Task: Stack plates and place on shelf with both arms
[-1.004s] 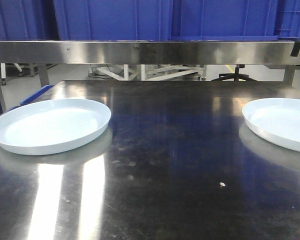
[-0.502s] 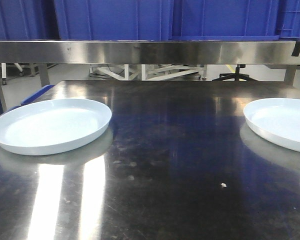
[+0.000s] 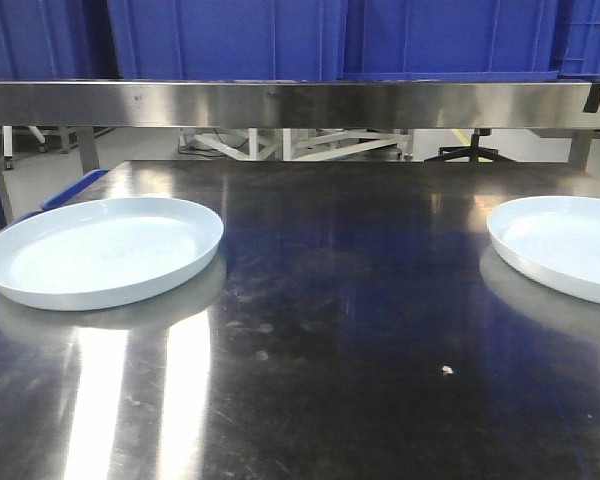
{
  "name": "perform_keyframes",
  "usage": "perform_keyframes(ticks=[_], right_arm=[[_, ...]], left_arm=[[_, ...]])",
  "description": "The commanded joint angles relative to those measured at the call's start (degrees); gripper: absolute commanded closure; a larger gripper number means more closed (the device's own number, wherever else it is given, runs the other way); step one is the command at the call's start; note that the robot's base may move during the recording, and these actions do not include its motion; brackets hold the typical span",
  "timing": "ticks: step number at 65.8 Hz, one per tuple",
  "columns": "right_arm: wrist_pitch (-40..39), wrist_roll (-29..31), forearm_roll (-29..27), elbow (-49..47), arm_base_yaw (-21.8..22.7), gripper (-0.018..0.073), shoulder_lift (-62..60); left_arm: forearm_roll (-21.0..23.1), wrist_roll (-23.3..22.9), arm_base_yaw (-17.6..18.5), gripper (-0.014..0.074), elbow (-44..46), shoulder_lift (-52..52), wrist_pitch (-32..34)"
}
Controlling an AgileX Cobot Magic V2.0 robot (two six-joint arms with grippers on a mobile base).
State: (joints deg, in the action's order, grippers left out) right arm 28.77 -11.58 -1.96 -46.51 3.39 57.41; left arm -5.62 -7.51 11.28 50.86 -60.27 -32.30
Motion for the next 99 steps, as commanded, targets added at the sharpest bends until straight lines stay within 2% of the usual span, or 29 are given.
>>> perform_keyframes(ticks=[1, 19, 50, 78, 99], right_arm=[[-3.05, 0.12, 0.22, -2.16, 0.32, 0.0064, -0.53], [-2.19, 0.12, 0.22, -2.16, 0.32, 0.0064, -0.53], [-2.36, 0.12, 0.22, -2.16, 0.32, 0.0064, -0.53], [-2.47, 0.12, 0.22, -2.16, 0.32, 0.0064, -0.53], [-2.42, 0.12, 0.22, -2.16, 0.32, 0.0064, -0.53]], left_arm=[[0.95, -0.04, 0.41, 0.0015, 2.04, -1.86, 1.57], [2.35, -1.10, 0.41, 0.0015, 2.04, -12.04, 2.78], [3.82, -1.24, 0.06, 0.0015, 2.57, -24.94, 11.63], [3.91, -1.24, 0.06, 0.0015, 7.81, -30.14, 10.88], [3.72, -1.24, 0.06, 0.0015, 8.10, -33.01, 10.29]])
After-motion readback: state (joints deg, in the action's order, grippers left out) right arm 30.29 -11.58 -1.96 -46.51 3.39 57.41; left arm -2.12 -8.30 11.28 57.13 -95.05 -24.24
